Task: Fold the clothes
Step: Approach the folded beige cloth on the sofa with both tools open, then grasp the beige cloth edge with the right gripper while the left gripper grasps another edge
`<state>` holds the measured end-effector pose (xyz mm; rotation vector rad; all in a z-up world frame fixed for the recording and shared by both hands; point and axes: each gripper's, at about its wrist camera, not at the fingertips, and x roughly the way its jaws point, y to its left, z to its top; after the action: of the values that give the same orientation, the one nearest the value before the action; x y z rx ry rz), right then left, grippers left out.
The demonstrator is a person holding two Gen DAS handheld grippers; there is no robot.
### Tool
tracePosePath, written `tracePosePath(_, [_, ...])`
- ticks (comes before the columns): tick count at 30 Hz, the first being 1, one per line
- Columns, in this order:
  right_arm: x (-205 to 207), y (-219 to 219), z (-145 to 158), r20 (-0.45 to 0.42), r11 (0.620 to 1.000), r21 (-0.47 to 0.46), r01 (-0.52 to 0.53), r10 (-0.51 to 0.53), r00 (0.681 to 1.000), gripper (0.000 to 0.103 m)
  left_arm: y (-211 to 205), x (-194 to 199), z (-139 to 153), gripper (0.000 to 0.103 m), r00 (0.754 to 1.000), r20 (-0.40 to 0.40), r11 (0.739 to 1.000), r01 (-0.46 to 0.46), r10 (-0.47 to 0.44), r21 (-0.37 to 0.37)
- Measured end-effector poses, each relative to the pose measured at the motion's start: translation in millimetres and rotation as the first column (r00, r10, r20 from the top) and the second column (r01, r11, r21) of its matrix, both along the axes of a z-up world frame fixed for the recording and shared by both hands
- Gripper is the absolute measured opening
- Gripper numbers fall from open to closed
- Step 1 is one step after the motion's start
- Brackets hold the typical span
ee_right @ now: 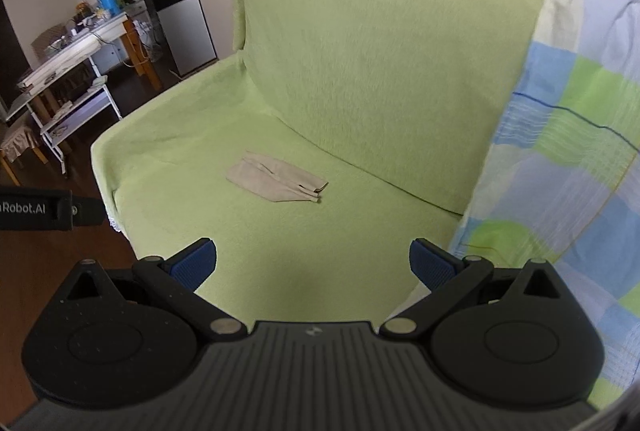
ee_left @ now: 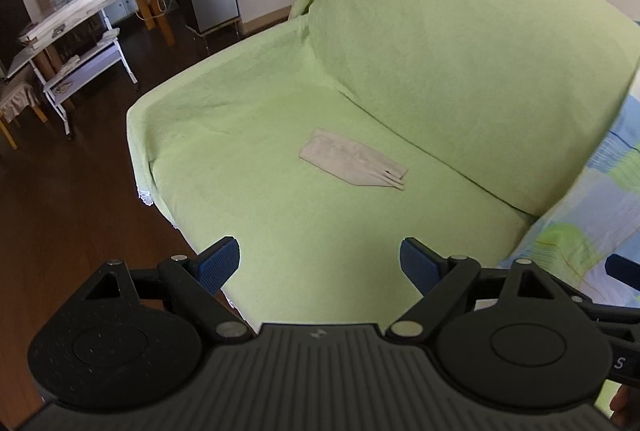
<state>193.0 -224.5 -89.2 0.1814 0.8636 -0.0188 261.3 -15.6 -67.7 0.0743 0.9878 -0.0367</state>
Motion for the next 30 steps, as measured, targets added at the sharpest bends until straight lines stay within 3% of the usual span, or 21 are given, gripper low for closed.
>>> tracePosePath(6, [52,24,-24,-0.05,0.999,0.006,0.036,-0.036,0.998,0.102,23,60,-18,0.089,0.999,-0.037,1.0,0.025,-0.025,0.012])
tracePosePath(12, [100,44,-60,-0.071,0.998,0.0,0.056,-0.056,0.996,0.102,41,112,-53,0.089,0.996,-0.069,0.998,0.061,-0.06,0.02])
tracePosePath(23, [173,68,-174,-0.079,0.997,0.005,0.071,-0.07,0.994,0.101,63,197,-193,0.089,0.975,-0.121,0.979,0.194,-0.185,0.064])
tracePosePath(27, [194,79,-211,-0.063,0.999,-0.041,0.029,-0.031,0.998,0.092,55,227,-238,0.089,0.966,-0.126,0.971,0.233,-0.225,0.051])
tracePosePath(30, [206,84,-237,-0.047,0.994,-0.102,-0.026,0.021,0.999,0.087,41,246,-269,0.089,0.949,-0.108,0.95,0.303,-0.295,0.07])
